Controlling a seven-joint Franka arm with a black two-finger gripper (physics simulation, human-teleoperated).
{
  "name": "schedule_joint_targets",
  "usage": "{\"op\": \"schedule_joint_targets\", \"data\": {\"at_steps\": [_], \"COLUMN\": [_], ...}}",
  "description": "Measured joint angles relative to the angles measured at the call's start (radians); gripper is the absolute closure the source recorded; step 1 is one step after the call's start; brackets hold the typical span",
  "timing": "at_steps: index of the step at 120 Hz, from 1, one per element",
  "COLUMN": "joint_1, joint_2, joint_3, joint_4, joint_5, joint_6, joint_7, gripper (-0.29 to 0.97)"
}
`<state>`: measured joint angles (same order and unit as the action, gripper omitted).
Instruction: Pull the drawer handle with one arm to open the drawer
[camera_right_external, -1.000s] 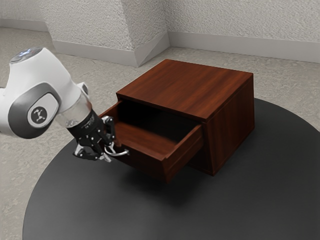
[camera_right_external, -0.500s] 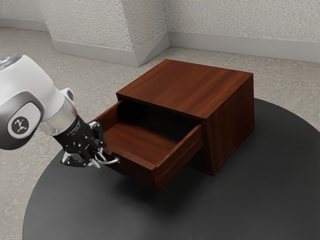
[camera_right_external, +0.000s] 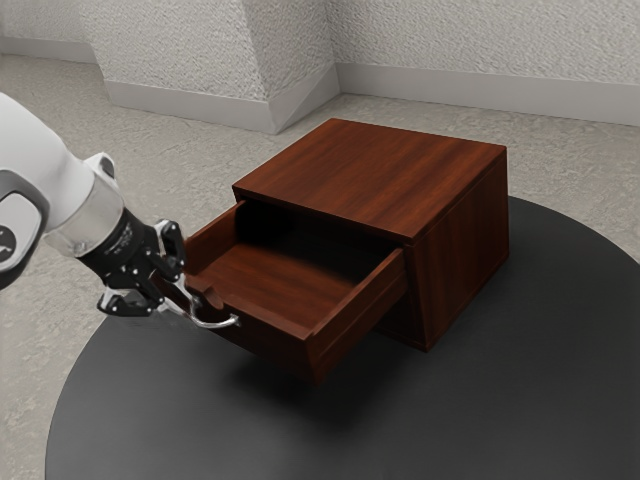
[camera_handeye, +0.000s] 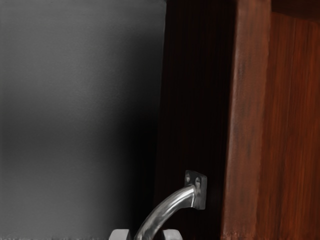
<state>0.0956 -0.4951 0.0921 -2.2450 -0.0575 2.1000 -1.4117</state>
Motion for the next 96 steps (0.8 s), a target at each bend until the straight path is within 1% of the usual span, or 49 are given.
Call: {"op": "schedule_joint_targets", "data": {"at_steps": [15, 18, 23, 30, 36, 45, 52, 58, 69, 96], "joint_1": [0.001, -0.001, -0.004, -0.012, -0.012, -0.013, -0.014, -0.015, -0.027, -0.042], "joint_2": [-0.056, -0.063, -0.068, -0.047, -0.012, 0.053, 0.077, 0.086, 0.089, 0.072], "joint_3": [-0.006, -0.008, -0.012, -0.014, -0.014, -0.015, -0.013, -0.019, -0.027, -0.029], "joint_4": [0.008, 0.016, 0.042, 0.154, 0.27, 0.438, 0.504, 0.52, 0.51, 0.455], "joint_5": [0.019, 0.022, 0.026, 0.026, 0.018, 0.0, -0.011, -0.021, -0.03, -0.03], "joint_6": [-0.023, -0.031, -0.05, -0.109, -0.187, -0.326, -0.429, -0.491, -0.56, -0.644], "joint_7": [-0.001, -0.001, -0.001, -0.001, -0.002, -0.012, -0.021, -0.028, -0.039, -0.061], "gripper": [0.59, 0.56, 0.46, 0.35, 0.27, 0.19, 0.14, 0.11, 0.07, 0.02]}}
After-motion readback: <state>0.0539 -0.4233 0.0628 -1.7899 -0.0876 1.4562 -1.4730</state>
